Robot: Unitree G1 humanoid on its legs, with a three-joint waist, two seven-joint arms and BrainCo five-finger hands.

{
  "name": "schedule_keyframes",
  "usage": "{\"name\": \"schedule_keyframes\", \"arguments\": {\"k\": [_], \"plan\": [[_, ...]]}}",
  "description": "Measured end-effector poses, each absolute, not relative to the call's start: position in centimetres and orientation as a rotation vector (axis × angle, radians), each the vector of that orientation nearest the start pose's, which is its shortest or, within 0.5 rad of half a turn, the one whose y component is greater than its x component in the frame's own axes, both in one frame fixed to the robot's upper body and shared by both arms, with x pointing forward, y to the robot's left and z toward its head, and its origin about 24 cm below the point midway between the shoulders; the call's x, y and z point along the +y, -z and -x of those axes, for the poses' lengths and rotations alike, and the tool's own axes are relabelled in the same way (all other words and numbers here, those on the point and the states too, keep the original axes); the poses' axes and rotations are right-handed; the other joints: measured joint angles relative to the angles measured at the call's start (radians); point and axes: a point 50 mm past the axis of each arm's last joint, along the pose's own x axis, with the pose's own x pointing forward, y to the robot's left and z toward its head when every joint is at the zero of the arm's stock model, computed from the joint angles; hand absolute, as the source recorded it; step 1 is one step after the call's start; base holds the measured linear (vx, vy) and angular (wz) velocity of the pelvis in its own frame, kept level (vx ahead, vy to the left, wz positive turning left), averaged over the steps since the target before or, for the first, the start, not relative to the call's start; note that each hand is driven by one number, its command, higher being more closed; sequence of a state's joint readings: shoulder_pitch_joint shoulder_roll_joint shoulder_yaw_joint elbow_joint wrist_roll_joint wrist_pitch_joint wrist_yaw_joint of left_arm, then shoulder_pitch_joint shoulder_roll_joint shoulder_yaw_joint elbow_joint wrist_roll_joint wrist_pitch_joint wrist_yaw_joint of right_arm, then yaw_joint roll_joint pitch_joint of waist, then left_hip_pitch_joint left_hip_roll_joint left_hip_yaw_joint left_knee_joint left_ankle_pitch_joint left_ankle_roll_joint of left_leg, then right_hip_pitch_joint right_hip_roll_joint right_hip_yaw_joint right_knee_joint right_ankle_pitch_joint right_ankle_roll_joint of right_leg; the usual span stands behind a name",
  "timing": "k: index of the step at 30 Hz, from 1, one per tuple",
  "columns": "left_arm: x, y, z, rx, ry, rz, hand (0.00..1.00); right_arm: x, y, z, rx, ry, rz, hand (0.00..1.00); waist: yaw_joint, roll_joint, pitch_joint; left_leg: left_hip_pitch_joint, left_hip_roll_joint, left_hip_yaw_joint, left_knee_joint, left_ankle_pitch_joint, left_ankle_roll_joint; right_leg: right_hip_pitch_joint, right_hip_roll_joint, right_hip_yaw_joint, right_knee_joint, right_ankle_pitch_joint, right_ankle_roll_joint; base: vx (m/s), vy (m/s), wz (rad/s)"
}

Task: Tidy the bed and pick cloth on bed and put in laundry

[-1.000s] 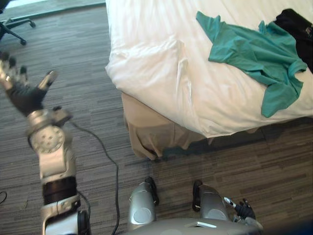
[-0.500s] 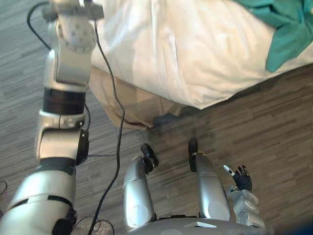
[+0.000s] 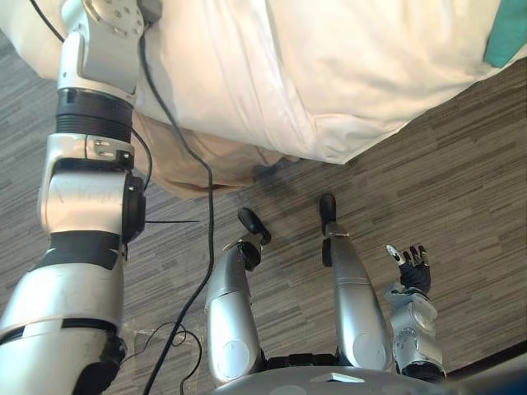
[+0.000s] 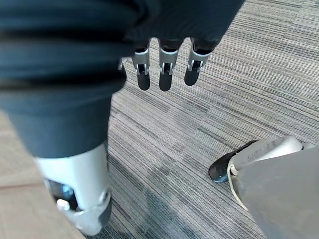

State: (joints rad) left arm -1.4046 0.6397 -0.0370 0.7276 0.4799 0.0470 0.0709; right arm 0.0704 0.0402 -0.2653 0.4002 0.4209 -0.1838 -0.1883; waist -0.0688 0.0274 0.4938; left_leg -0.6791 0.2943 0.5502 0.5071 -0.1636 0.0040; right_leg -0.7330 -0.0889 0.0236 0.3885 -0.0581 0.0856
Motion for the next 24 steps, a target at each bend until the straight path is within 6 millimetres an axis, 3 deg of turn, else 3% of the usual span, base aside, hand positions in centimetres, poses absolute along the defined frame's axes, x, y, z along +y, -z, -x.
{"name": "schedule_keyframes", "arguments": {"k": [6, 10, 13, 14, 15, 17, 19, 20, 21, 24], "plan": [[22.9, -40.1, -37.0, -0.623, -0.430, -0.891, 1.00, -21.7, 5.5, -19.8, 0.274, 0.604, -0.466, 0.00, -0.005, 0.000, 0.000, 0.009, 0.007, -0.002, 0.004, 0.000, 0.000, 0.016, 0.007, 0.008, -0.019, 0.025, 0.006, -0.05, -0.003, -0.05], [21.9, -36.4, -38.3, -0.524, -0.306, -1.044, 1.00, -21.7, 6.3, -18.9, 0.309, 0.600, -0.459, 0.00, -0.010, 0.000, -0.001, 0.089, 0.003, -0.013, -0.005, -0.001, 0.000, 0.114, 0.004, -0.003, -0.044, 0.025, 0.007, -0.04, -0.006, 0.06], [20.5, -30.2, -38.3, -0.453, -0.099, -1.308, 1.00, -22.2, 7.8, -16.2, 0.403, 0.616, -0.399, 0.00, -0.008, -0.003, -0.024, 0.173, -0.007, -0.030, -0.032, -0.010, -0.005, 0.211, -0.003, -0.032, -0.063, 0.011, 0.005, -0.01, -0.029, 0.17], [20.4, -29.0, -38.2, -0.436, -0.058, -1.344, 1.00, -22.4, 8.1, -15.8, 0.421, 0.620, -0.389, 0.00, -0.009, -0.002, -0.025, 0.188, -0.014, -0.036, -0.039, -0.009, -0.006, 0.229, -0.008, -0.037, -0.063, 0.006, 0.008, 0.02, -0.022, 0.24], [20.2, -26.2, -37.7, -0.401, 0.027, -1.412, 1.00, -22.6, 8.6, -15.1, 0.458, 0.622, -0.356, 0.00, -0.009, -0.003, -0.026, 0.230, -0.023, -0.039, -0.052, -0.008, -0.007, 0.271, -0.016, -0.042, -0.064, -0.003, 0.007, 0.04, -0.012, 0.21], [20.7, -21.7, -36.5, -0.325, 0.148, -1.468, 1.00, -22.6, 9.3, -14.1, 0.512, 0.625, -0.333, 0.00, -0.009, -0.002, -0.062, 0.277, -0.035, -0.039, -0.075, -0.006, -0.011, 0.318, -0.023, -0.053, -0.074, -0.013, 0.006, 0.05, -0.009, 0.14], [22.3, -15.0, -34.0, -0.148, 0.325, -1.479, 1.00, -22.4, 10.3, -12.6, 0.582, 0.619, -0.304, 0.00, -0.004, -0.001, -0.135, 0.350, -0.052, -0.034, -0.124, 0.001, -0.022, 0.391, -0.028, -0.060, -0.112, -0.017, 0.005, 0.14, -0.004, 0.08], [22.7, -13.4, -33.3, -0.101, 0.366, -1.478, 1.00, -22.4, 10.5, -12.2, 0.595, 0.618, -0.304, 0.00, -0.002, -0.002, -0.147, 0.374, -0.057, -0.034, -0.138, 0.003, -0.026, 0.416, -0.029, -0.063, -0.123, -0.018, 0.005, 0.15, -0.003, 0.09], [23.0, -11.3, -32.0, -0.036, 0.427, -1.472, 0.00, -22.4, 10.8, -11.5, 0.619, 0.619, -0.298, 0.00, 0.003, -0.001, -0.174, 0.403, -0.064, -0.033, -0.160, 0.007, -0.032, 0.447, -0.030, -0.067, -0.140, -0.019, 0.004, 0.13, -0.013, 0.11], [24.4, -5.6, -26.7, 0.152, 0.594, -1.424, 0.00, -22.5, 11.9, -9.2, 0.709, 0.608, -0.243, 0.00, 0.013, -0.006, -0.257, 0.493, -0.101, -0.039, -0.259, 0.034, -0.048, 0.534, -0.044, -0.090, -0.192, -0.024, 0.004, 0.14, -0.024, 0.21]]}}
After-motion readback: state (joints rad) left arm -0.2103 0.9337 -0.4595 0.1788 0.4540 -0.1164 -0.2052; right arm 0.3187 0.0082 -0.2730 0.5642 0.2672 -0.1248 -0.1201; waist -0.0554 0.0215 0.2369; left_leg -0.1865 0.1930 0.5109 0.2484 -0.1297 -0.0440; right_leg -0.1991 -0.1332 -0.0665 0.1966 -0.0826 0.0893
